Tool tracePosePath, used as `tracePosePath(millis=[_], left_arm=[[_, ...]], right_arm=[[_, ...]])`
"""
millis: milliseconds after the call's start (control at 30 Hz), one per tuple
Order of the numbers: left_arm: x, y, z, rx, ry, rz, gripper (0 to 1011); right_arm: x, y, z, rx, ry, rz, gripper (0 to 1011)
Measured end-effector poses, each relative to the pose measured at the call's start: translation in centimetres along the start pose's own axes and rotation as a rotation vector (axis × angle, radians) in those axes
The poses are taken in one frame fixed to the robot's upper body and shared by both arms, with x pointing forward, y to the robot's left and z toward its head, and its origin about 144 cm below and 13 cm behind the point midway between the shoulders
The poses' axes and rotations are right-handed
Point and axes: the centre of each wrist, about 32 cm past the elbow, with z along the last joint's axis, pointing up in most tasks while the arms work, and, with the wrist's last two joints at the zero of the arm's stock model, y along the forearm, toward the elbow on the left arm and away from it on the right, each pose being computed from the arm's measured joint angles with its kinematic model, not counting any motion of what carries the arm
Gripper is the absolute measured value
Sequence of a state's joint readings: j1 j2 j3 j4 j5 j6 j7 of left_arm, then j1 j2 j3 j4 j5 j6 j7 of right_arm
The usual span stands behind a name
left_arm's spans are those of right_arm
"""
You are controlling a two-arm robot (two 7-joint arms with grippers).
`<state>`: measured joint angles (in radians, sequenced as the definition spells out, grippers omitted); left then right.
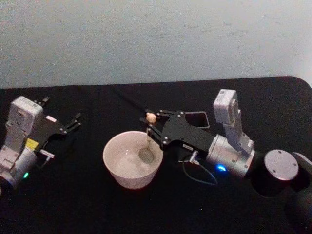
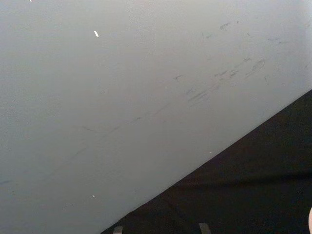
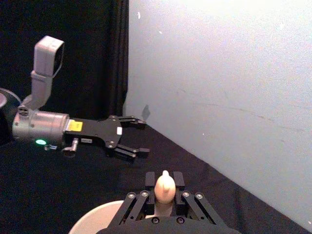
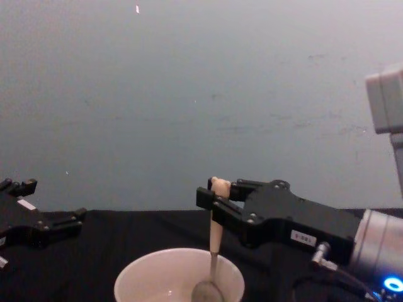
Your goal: Pick up the stirring spoon with one hand, stir inside the cup, then place it back in its original position.
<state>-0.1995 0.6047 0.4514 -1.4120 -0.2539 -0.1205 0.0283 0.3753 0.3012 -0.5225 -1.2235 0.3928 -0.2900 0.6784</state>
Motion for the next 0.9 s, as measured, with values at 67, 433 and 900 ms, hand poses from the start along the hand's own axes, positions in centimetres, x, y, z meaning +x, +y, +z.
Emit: tracePosePath(millis=[67, 433, 900], left_arm=[[0.0, 0.0, 0.0, 0.000, 0.000, 0.000, 1001], [0.0, 0.0, 0.0, 0.000, 0.000, 0.000, 1001], [0.0, 0.0, 0.0, 0.000, 0.000, 0.000, 1001]], right_arm=[[-0.2, -0.2, 0.0, 0.001, 0.007, 0.005, 213], [-2.3, -0.2, 0.6, 0.029, 0.048, 0.091, 213], [-2.6, 2.4, 0.2, 0.037, 0.027, 0.103, 213]])
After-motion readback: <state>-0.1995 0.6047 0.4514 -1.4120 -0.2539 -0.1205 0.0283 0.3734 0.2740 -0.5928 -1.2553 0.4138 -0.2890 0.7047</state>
